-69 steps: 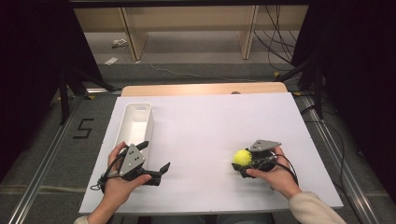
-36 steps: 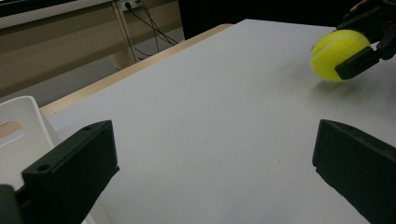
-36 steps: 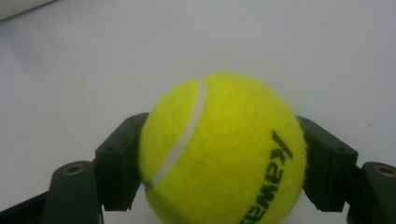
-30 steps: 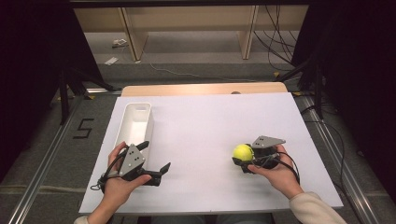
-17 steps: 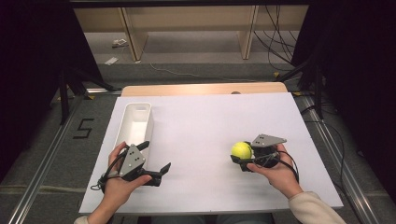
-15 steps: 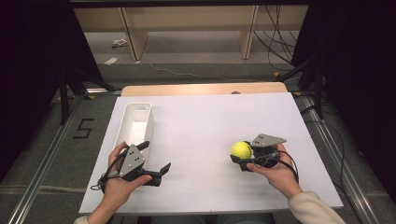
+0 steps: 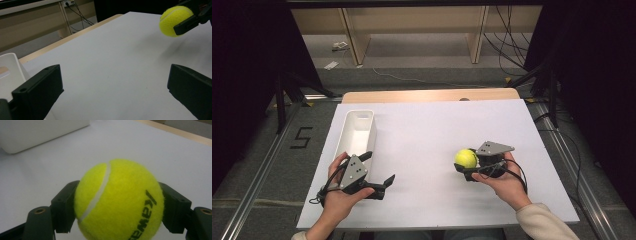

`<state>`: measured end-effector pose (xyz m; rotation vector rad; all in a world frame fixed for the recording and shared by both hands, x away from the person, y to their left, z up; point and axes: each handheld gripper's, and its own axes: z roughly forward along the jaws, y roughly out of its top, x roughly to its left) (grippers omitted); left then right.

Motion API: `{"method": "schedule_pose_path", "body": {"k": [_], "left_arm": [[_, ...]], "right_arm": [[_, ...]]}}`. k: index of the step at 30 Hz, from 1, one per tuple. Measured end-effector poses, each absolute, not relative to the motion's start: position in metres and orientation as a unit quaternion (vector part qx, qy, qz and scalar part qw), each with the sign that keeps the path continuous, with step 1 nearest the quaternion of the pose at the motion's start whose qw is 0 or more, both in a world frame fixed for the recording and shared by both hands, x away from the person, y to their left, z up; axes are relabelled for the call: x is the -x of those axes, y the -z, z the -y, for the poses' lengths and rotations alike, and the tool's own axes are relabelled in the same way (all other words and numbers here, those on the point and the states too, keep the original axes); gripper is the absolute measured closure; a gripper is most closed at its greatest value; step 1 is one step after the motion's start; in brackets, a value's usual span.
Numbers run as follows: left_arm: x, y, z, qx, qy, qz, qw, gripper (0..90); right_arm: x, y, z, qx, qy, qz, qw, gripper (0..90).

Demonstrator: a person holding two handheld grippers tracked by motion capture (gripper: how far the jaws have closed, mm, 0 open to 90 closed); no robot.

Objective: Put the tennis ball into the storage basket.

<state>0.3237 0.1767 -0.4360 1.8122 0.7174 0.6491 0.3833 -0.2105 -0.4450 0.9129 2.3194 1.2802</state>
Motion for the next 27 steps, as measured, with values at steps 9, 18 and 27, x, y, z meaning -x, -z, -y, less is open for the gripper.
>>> {"method": "schedule_pose_path", "body": {"k": [9,18,27], "left_arm": [[-0.324,0.436,-0.177,-0.756,-0.27,-0.3,0.516,0.0],[-0.324,0.436,-0.177,-0.755,-0.269,-0.3,0.517,0.0],[-0.324,0.436,-0.177,-0.756,-0.269,-0.299,0.517,0.0]], "right_arm": [[-0.384,0.445,0.203,-0.318,-0.451,-0.817,0.167,27.1],[-0.385,0.445,0.199,-0.32,-0.453,-0.815,0.167,27.1],[-0.386,0.444,0.194,-0.318,-0.455,-0.815,0.167,27.1]]}}
